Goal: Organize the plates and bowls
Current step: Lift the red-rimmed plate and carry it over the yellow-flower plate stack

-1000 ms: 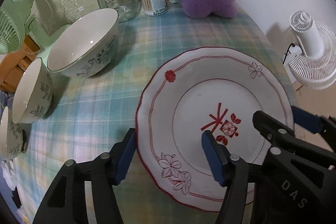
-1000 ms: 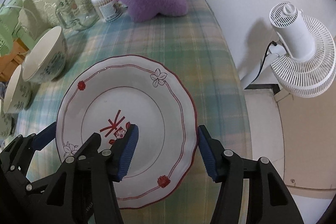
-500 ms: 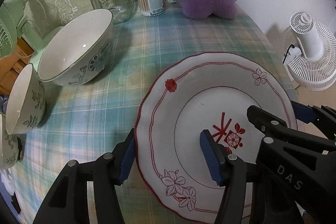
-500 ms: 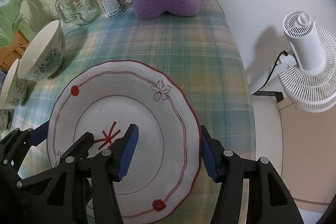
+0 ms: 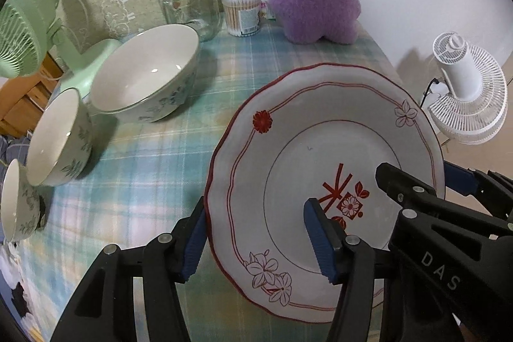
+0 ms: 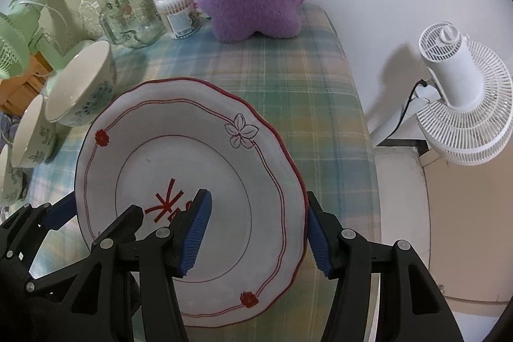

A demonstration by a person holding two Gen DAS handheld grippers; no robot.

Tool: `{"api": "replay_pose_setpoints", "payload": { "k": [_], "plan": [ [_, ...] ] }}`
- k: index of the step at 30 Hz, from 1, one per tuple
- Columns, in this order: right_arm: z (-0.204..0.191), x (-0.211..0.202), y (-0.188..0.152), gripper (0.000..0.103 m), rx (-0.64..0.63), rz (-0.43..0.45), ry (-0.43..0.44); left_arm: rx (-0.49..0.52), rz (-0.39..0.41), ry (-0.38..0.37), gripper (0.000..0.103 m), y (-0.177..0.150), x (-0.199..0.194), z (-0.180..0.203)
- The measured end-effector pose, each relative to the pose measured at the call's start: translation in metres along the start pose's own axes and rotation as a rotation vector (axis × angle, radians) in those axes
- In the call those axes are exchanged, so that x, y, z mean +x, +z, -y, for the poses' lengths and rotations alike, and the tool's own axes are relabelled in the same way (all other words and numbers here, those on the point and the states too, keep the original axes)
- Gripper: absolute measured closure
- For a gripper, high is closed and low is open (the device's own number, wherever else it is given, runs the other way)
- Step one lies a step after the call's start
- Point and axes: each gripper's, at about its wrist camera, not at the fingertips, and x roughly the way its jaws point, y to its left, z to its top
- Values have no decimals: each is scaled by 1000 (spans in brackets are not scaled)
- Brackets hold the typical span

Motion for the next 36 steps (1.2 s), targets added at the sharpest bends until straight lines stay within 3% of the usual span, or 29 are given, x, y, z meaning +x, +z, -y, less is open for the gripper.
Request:
{"api": "replay_pose_setpoints", "payload": {
  "k": [16,36],
  "plan": [
    [-19,-89,-41,43,54,61,-43,18,64,-44,45,-37,-78,-11],
    [-34,-147,-160,43,173,41,-158,112,28,-161,45,-137,-111,-7]
  ]
}}
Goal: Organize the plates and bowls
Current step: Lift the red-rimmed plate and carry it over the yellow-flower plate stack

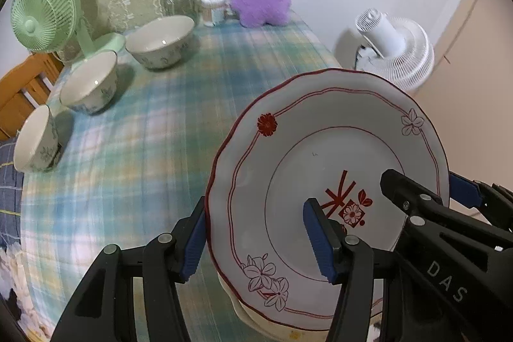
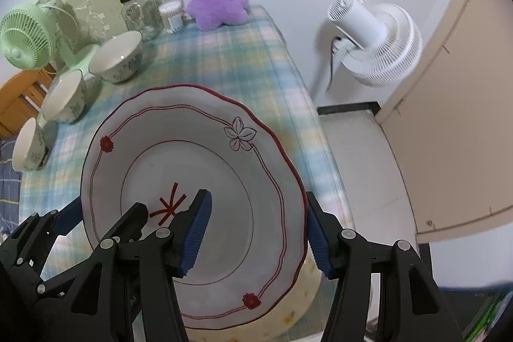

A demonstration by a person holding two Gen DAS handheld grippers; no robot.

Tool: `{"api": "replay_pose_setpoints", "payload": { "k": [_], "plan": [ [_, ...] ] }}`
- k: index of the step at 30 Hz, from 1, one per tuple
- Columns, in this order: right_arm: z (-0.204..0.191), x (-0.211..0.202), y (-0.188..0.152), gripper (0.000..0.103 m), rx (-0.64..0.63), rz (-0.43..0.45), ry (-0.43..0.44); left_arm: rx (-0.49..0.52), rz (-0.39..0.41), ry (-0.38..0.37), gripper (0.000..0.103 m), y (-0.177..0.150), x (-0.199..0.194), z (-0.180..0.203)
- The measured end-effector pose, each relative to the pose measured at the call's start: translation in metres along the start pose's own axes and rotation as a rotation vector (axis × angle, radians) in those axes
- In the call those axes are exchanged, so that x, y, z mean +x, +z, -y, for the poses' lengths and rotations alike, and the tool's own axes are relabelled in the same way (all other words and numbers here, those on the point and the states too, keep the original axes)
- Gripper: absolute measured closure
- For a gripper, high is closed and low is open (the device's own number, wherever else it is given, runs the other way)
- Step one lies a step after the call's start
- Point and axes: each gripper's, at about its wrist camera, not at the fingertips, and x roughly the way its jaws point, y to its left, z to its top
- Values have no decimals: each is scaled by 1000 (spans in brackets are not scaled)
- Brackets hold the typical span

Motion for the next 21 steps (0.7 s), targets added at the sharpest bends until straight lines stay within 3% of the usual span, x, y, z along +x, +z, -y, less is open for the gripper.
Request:
{"api": "replay_pose_setpoints", "payload": {
  "k": [11,21],
  "plan": [
    [18,18,-33,43,24,-66,-24,14,-79,-22,45,-24,23,18],
    [37,42,-36,43,20,-138,6,17,-110,40,45,-29,40,37]
  ]
}}
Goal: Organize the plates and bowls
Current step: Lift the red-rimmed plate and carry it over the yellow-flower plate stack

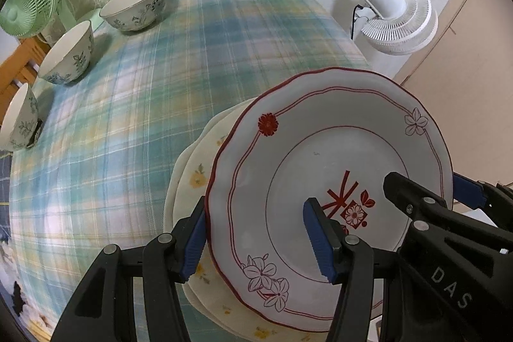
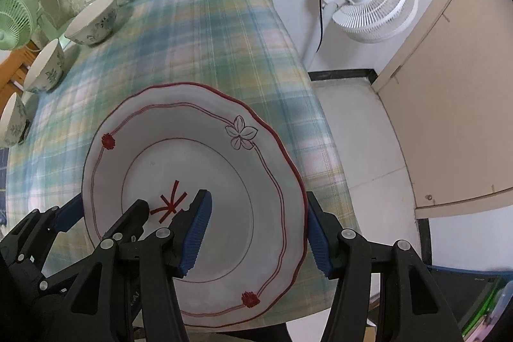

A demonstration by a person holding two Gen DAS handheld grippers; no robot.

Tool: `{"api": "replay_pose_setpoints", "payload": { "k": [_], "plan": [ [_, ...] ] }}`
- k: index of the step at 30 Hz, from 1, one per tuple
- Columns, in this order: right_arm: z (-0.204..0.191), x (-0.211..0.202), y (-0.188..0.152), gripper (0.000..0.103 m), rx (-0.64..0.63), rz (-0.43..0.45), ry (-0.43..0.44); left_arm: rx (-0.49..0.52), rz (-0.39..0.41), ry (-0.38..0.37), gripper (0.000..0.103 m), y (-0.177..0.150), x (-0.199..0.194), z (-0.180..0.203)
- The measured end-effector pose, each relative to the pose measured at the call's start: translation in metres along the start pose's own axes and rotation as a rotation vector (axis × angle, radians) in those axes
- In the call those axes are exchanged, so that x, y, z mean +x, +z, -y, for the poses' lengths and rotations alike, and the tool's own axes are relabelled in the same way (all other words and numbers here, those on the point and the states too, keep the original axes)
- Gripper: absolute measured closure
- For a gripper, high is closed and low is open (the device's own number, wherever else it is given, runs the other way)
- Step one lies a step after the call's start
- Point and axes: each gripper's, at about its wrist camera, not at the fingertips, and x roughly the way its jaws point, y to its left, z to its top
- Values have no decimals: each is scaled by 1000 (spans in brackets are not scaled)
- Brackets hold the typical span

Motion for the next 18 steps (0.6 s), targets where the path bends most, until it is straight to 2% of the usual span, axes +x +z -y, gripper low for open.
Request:
{"api": "replay_pose_setpoints", "payload": {
  "k": [3,10,14,18],
  "plan": [
    [4,5,2,43,-3,-16,7,-6,-15,11,44,0,4,4],
    [12,13,4,44,-17,-40,41,-18,5,63,42,0,5,10],
    [14,14,6,44,-24,-44,66,-28,3,61,42,1,6,9],
    [20,13,6,55,-25,-51,83,-32,-6,70,42,3,5,10]
  ]
}}
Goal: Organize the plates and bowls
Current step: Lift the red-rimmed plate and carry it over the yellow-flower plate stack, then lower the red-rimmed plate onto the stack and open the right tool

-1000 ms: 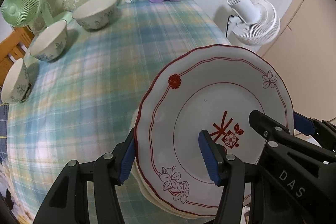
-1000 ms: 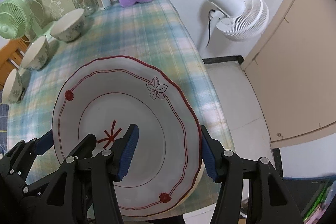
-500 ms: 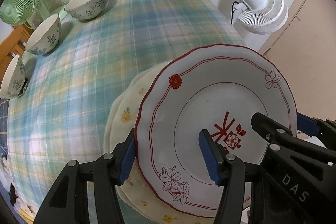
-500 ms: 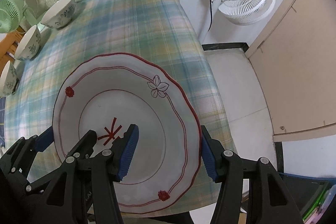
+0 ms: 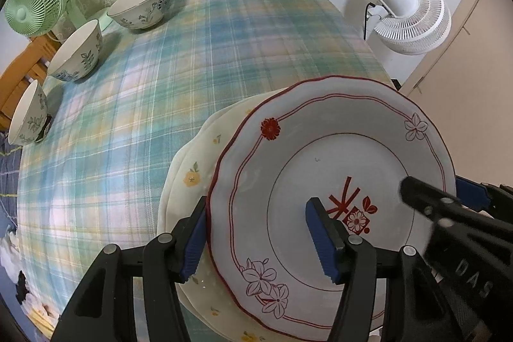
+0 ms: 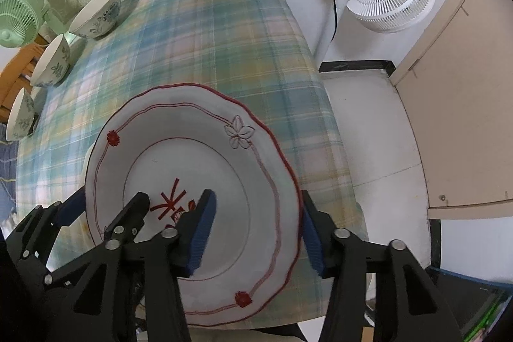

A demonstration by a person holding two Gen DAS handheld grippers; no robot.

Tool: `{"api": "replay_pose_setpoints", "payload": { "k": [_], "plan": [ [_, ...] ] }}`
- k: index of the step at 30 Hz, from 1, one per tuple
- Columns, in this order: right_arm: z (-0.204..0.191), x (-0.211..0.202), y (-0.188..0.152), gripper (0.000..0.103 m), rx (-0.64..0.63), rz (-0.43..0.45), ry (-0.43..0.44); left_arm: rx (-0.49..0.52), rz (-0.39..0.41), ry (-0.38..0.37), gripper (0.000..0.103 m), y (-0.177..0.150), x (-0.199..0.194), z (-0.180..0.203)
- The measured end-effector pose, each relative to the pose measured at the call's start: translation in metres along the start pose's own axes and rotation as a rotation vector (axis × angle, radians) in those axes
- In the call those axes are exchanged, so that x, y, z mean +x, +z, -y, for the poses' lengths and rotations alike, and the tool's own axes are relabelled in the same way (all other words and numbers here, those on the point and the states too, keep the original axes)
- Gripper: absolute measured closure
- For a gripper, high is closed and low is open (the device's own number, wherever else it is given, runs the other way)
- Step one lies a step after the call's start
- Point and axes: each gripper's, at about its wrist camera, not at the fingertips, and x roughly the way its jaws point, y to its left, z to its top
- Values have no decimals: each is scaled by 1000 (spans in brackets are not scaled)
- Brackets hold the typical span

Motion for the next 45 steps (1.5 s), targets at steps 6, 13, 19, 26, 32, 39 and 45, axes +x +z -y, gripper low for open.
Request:
{"api": "replay_pose_setpoints", "payload": {
  "k": [6,13,19,26,32,39,45],
  "plan": [
    [4,-6,3,74,-28,8,-27,2,-1,54,40,-1,0,5],
    [-3,-6,2,78,-90,9,-30,17,29,110,40,-1,-5,15],
    [-5,0,3,78,-107,-14,-2,-33,25,110,36,-2,-7,4],
    [-17,6,4,76,-136,-31,7,-70,29,98,34,-5,-10,-6],
    [-20,8,4,69,-150,-30,-33,-88,32,87,29,-11,-11,-12],
    [-15,5,2,45,-138,-4,-28,-122,47,81,19,-17,-15,-27],
    [-18,-11,-1,33,-131,52,-15,-125,72,67,14,-19,-26,-40]
  ]
}}
